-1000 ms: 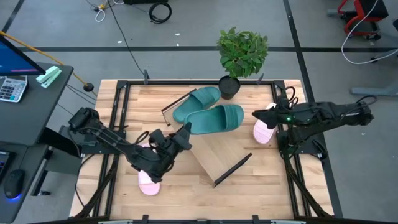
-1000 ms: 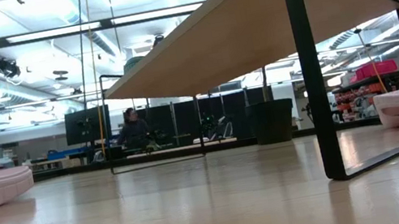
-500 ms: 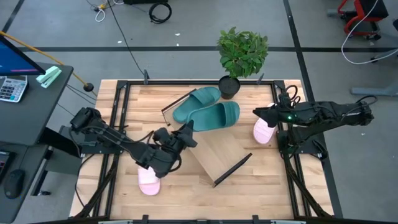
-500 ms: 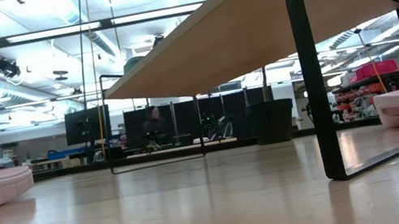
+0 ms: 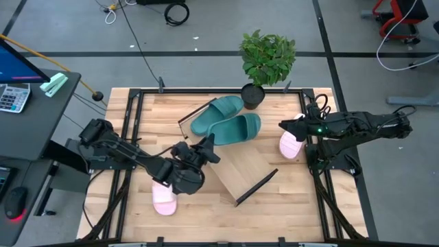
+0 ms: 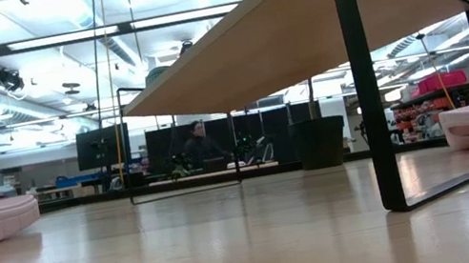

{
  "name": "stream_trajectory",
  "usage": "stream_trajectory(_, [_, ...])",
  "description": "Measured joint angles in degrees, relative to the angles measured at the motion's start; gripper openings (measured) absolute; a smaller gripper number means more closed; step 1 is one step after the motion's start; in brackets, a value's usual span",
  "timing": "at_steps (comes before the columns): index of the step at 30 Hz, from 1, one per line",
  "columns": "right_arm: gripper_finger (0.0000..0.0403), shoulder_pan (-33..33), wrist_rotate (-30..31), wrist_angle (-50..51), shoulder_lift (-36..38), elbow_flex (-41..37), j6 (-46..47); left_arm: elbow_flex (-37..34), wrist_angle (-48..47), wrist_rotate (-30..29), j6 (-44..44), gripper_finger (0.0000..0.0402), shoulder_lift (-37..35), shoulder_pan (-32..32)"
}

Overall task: Pick and place slides into the shelf
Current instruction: Put the green slide on the shelf

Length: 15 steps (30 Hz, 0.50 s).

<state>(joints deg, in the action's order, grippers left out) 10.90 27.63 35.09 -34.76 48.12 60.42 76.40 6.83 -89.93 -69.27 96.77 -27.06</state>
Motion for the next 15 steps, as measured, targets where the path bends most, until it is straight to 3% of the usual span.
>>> stream_trajectory(6, [0.0206, 0.0, -0.5, 0.0, 0.0, 0.0, 0.0, 0.0, -0.9, 0.0, -5.6, 0.0078, 3.5, 0.6])
stream_trajectory(15, [0.0203, 0.0, -1.2, 0.0, 0.0, 0.0, 0.0, 0.0, -5.7, -0.1, -6.4, 0.0078, 4.5, 0.8])
